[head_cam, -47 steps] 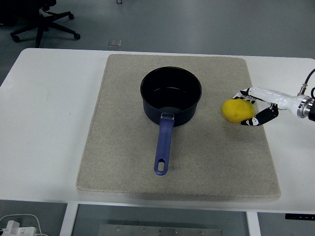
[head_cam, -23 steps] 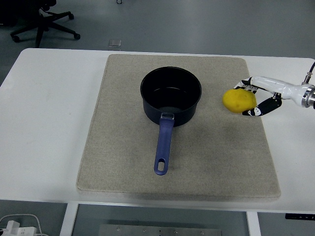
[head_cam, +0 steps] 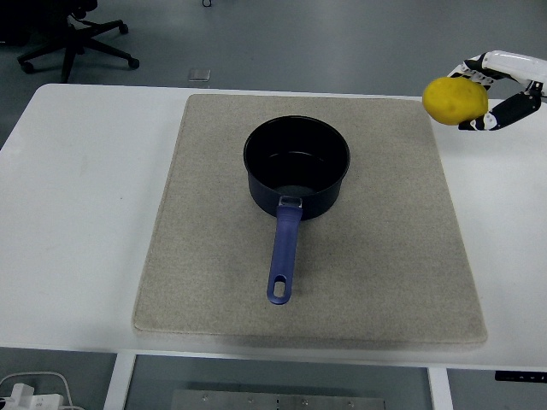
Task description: Put the potato in the blue pot
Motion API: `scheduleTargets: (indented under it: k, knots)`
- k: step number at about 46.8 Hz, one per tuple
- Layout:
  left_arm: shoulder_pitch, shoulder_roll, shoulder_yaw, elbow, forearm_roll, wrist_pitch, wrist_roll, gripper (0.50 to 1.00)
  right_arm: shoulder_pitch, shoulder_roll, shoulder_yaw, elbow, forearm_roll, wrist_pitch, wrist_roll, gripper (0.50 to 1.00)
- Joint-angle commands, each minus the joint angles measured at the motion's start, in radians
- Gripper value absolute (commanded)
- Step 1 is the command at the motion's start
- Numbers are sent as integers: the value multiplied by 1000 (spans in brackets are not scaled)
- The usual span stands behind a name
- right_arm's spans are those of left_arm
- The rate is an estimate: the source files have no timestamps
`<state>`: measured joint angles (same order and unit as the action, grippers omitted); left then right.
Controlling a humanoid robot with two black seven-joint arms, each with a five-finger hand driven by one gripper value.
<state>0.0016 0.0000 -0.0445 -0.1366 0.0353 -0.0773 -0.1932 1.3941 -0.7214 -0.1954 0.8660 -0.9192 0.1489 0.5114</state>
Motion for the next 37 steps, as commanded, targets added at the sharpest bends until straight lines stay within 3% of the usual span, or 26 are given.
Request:
scheduleTargets:
  k: [1,13,21,30,37]
  knots:
    - [0,0,0,0,0,-1,0,994,8,3,1,-2,3,3,3,500]
    - [0,0,0,0,0,-1,0,994,35,42,10,13,6,8,3,500]
    - [0,0,0,0,0,1,0,994,77,141,7,13,6,6,-2,500]
    - [0,0,0,0,0,1,-2,994,106,318,-9,4,0,-2,-13,500]
    - [0,0,0,0,0,1,0,994,108,404,-12,-18,-4,-5,-23,500]
